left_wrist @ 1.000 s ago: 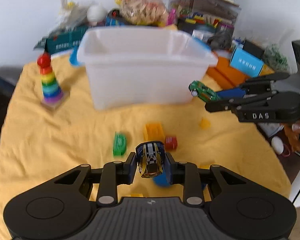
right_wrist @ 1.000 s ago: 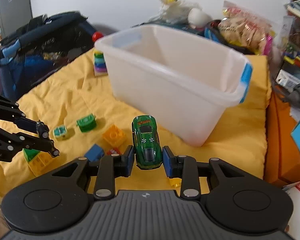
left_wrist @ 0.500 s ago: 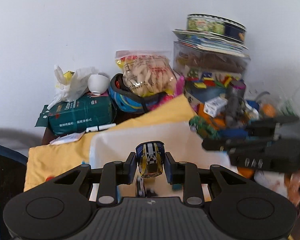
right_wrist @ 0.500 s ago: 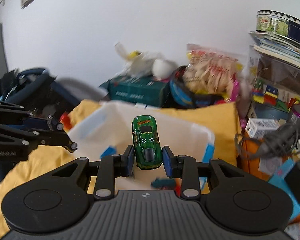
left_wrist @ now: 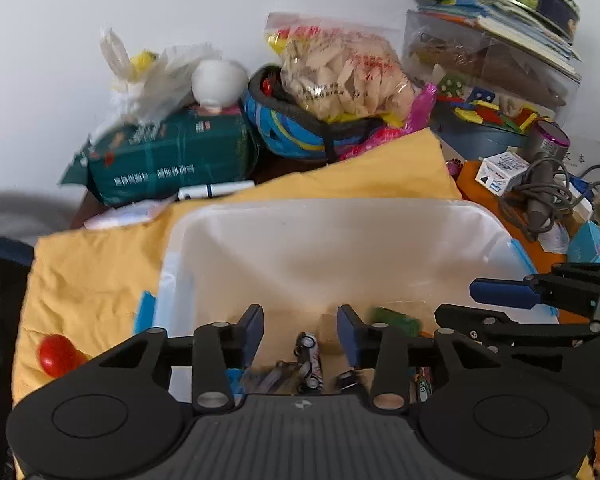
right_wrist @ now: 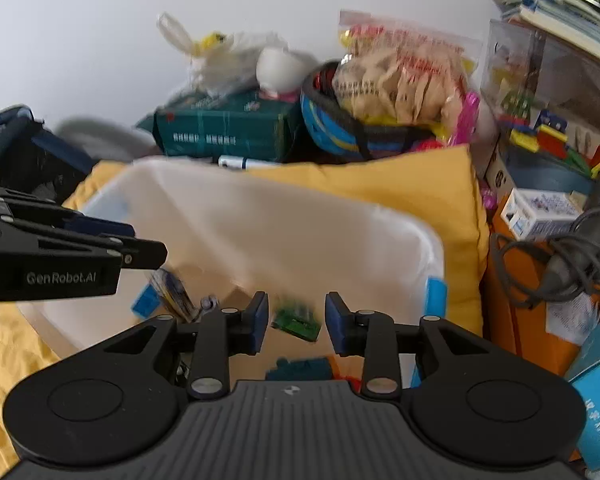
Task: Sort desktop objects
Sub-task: 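Move both tools back to the toy pile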
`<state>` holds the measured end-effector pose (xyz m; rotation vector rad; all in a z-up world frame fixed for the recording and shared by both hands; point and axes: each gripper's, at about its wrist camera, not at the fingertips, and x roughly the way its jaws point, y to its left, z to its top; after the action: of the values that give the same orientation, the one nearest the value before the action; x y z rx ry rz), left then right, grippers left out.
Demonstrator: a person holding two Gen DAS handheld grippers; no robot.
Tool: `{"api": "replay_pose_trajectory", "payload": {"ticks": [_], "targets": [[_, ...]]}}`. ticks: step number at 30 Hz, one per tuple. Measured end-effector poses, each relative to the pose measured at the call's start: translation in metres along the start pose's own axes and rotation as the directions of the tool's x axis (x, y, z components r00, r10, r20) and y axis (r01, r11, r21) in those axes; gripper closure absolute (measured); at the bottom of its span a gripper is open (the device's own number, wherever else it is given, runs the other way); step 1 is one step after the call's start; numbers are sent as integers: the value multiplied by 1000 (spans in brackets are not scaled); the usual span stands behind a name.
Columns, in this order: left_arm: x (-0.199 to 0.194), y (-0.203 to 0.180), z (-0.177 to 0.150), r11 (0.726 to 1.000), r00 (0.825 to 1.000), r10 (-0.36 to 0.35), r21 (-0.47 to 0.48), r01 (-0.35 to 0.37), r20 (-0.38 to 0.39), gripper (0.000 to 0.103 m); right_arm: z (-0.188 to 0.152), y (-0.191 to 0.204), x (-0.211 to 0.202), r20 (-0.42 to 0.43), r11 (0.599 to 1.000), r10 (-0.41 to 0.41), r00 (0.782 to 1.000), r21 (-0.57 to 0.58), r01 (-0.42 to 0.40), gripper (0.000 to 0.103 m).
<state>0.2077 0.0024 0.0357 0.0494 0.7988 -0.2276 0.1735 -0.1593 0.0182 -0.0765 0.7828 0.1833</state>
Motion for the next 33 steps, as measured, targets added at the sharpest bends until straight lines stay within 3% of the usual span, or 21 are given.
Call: {"api": "replay_pose_trajectory", "payload": {"ticks": [6,10,14,20,24,29,32,33], "targets": [[-69,9,-22,1000,989,-4,-28,8,147,34,1,-1,-29,63,998,50,997,-26,-48,58],[-105,17,-62,999,984,-1,-48,10,176,32,-4,10,-65,137,990,124,983,-84,-114,49],[-115,25,-118,996,993,41,-80,-32,114,32,-30,25,-87,141,975,191,971,-138,-172,46],[-113,25,-199,990,994,105,-93,-106,-24,32,-102,49,-80,3,964,203,979,-175,-200,44],[-118,20,-228,985,988,131,-106,-139,-80,32,-137,53,-71,-98,966,197,975,-148,-210,44],[-132,12,-244,985,989,109,-119,-121,-105,32,-157,56,-84,-120,971,201,972,-105,-214,44],[-129,3,-252,991,987,97,-81,-107,-125,34,-164,65,-96,-120,957,253,960,-114,-267,57],[-128,1,-253,992,988,95,-73,-105,-126,35,-166,70,-97,-128,951,262,956,-137,-279,67]]}}
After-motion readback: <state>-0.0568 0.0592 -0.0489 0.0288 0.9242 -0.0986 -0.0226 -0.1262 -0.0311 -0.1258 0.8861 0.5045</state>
